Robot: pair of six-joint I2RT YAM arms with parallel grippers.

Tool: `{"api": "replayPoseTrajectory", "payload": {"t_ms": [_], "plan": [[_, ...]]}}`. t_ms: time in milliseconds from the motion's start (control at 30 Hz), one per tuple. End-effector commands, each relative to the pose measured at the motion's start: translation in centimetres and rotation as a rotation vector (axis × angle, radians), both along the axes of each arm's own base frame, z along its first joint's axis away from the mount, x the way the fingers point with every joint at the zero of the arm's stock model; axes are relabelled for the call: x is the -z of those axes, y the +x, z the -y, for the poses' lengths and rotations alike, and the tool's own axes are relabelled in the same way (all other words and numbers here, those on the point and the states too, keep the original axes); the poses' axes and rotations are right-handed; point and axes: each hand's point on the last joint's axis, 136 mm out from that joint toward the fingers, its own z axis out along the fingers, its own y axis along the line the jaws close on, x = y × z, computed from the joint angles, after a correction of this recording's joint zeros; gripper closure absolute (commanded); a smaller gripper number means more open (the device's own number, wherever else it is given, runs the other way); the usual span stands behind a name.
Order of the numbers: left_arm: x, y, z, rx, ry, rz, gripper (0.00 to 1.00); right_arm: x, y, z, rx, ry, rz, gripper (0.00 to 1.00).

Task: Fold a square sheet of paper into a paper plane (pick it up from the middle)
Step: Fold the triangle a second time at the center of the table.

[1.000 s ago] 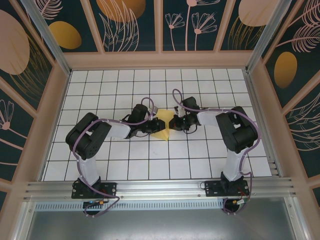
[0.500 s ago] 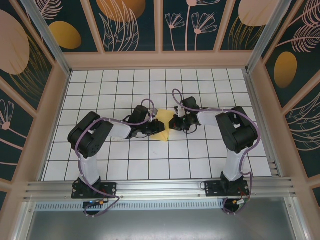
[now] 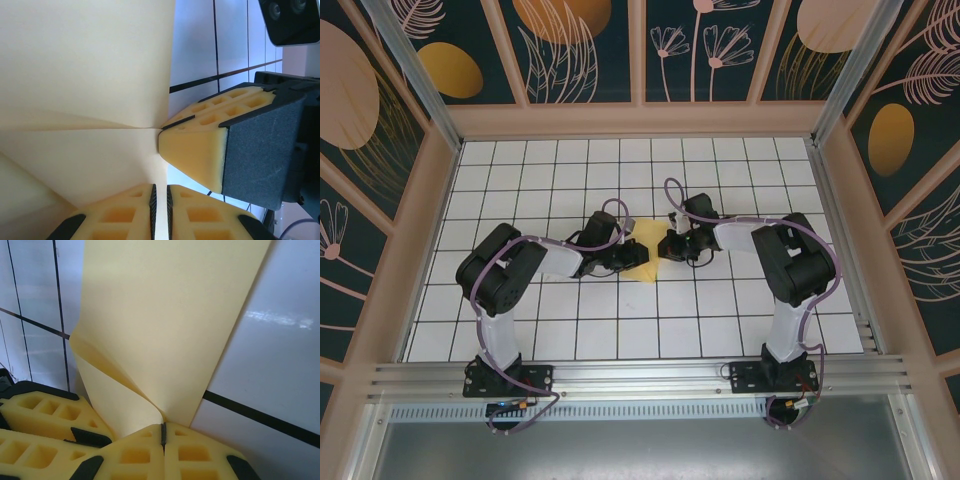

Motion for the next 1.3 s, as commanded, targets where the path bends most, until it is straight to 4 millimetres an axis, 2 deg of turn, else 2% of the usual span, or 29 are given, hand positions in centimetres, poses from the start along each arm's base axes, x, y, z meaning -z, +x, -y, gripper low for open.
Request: {"api": "replayPoseTrajectory", "payload": {"t_ms": [0,600,967,1267], "plan": [[0.5,-0.1,0.4,0.009,0.001,-0.017,0.82,0.6,0.2,0.8,0.02,-0.064,0.0,0.97],[0.6,0.0,0.4,0.009,0.004,-0.021,0.82,0.8,0.1,1.2,0.034,-0.087,-0.005,1.0],[1.4,-0.1,0.2,0.003,0.033,-0.042,0.83,0.4,0.1,1.3,0.038,-0.087,0.003,1.0],[2.3,-0.1,-0.2,-0.017,0.07,-0.07,0.84,-0.4,0.4,1.2,0.041,-0.081,0.019,0.89]]}}
